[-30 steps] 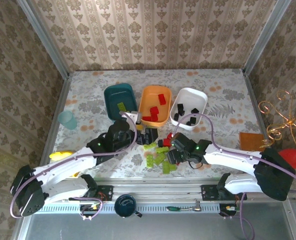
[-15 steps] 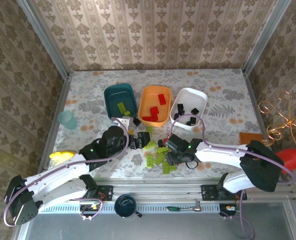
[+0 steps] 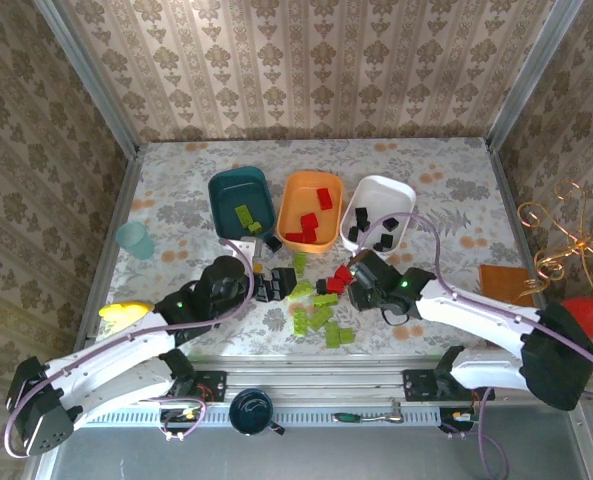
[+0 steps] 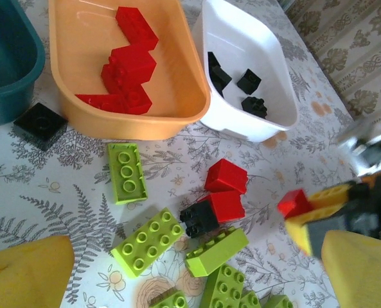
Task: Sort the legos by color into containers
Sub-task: Pick up the lego from the bottom-center of the table, then place the lego in the container.
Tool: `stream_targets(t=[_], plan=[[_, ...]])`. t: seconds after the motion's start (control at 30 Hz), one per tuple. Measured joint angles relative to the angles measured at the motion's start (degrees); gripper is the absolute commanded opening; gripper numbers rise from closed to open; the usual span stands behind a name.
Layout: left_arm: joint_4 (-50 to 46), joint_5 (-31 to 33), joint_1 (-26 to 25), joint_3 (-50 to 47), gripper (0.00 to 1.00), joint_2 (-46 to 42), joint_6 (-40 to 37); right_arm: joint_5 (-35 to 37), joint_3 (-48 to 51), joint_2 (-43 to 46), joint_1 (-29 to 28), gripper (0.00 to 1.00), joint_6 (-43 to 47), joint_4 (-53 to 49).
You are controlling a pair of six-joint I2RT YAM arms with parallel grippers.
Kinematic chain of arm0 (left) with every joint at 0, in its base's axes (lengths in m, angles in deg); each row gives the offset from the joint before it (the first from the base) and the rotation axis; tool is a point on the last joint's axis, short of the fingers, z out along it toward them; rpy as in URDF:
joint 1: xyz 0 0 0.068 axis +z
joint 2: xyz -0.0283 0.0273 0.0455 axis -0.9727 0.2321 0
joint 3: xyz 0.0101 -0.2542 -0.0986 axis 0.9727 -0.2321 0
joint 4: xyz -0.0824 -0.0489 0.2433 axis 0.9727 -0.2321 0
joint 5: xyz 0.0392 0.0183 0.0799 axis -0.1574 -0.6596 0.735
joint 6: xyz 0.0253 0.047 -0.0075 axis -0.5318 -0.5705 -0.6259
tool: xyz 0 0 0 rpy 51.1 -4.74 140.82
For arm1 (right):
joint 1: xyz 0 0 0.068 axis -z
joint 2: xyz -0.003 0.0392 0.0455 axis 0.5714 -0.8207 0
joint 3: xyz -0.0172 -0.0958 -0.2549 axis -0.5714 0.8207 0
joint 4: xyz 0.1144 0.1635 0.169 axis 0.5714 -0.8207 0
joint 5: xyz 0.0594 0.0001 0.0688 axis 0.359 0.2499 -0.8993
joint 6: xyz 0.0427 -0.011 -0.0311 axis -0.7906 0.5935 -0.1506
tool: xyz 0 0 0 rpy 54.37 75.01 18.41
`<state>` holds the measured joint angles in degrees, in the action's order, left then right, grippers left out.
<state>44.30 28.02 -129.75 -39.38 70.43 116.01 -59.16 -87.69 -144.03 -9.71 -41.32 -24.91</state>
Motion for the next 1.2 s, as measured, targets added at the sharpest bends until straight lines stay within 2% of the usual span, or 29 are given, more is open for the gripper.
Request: stream_targets(t=[0.17, 0.37, 0.5, 0.6, 0.7, 0.77, 0.83, 1.0, 1.2], plan=[[-0.11, -0.31, 0.00, -1.86, 1.00, -0.26, 0.81, -0.46, -14.60, -5.49, 1.27, 0.16, 3.13, 1.44], [-0.33, -0.85, -0.11, -2.47, 0.99, -0.35, 1.31, -1.29, -34.18, -26.21, 3.43, 0.17, 5.38, 5.22], [-2.08, -0.83, -1.14, -2.47, 0.99, -0.72, 1.49, -1.70, -45.05, -38.82, 6.32, 0.18, 5.33, 4.31], [-3.45, -0.76, -1.99, -2.49, 1.00, -0.90, 1.53, -1.70, -54.10, -46.86, 7.85, 0.26, 5.11, 1.92], [-4.20, -0.59, -2.78, -2.49, 1.00, -1.20, 1.53, -1.70, -60.48, -52.06, 8.90, 0.52, 4.44, -0.46], [-4.83, -0.52, -3.13, -2.54, 1.00, -1.55, 1.55, -1.70, -62.69, -53.66, 9.20, 0.62, 4.35, -2.10], [-5.42, -0.37, -3.34, -2.75, 1.00, -2.10, 1.55, -1.75, -63.67, -54.05, 9.20, 0.67, 4.13, -3.19], [-6.71, -0.39, -3.67, -3.54, 0.98, -2.58, 1.55, -1.92, -62.64, -52.19, 9.03, 0.71, 4.04, -3.37], [-7.08, -0.46, -5.42, -3.37, 0.92, 1.40, 1.27, -2.38, -49.29, -38.21, 8.31, 0.72, 3.82, 0.48]])
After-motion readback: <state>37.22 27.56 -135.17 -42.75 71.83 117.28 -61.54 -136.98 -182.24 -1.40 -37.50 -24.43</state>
